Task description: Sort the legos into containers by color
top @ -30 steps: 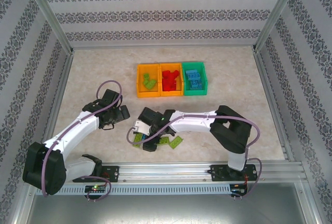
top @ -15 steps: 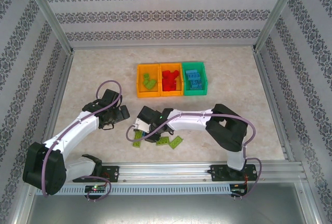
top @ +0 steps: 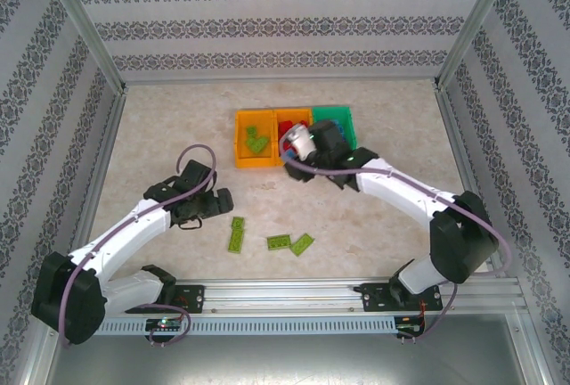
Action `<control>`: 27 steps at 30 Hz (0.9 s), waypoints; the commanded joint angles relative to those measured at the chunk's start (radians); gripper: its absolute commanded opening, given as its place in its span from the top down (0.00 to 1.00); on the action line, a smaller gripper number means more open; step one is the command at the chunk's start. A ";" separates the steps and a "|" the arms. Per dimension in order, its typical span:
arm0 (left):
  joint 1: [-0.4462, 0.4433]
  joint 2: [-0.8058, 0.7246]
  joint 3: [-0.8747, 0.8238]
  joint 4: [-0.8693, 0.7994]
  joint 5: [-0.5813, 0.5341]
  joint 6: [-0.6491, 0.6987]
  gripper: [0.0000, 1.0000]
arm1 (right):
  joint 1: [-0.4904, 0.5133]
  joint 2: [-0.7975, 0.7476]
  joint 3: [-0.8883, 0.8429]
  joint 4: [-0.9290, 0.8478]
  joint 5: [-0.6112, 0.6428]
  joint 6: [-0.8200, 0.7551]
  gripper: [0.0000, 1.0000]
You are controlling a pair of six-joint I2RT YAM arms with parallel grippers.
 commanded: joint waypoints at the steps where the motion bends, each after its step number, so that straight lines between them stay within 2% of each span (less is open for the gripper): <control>1: -0.069 0.025 -0.008 0.034 -0.001 0.005 0.00 | -0.149 0.021 0.067 -0.045 0.013 0.135 0.69; 4: -0.112 0.068 0.008 0.053 -0.002 0.020 0.00 | -0.253 0.114 0.196 -0.151 0.026 0.184 0.67; 9: -0.163 0.142 0.046 0.044 -0.027 0.049 0.00 | -0.354 0.321 0.413 -0.309 0.024 0.234 0.68; 17: -0.207 0.213 0.070 0.042 -0.032 0.056 0.01 | -0.380 0.499 0.597 -0.342 0.019 0.272 0.68; 27: -0.224 0.279 0.090 0.044 -0.021 0.065 0.05 | -0.395 0.633 0.766 -0.454 0.009 0.287 0.58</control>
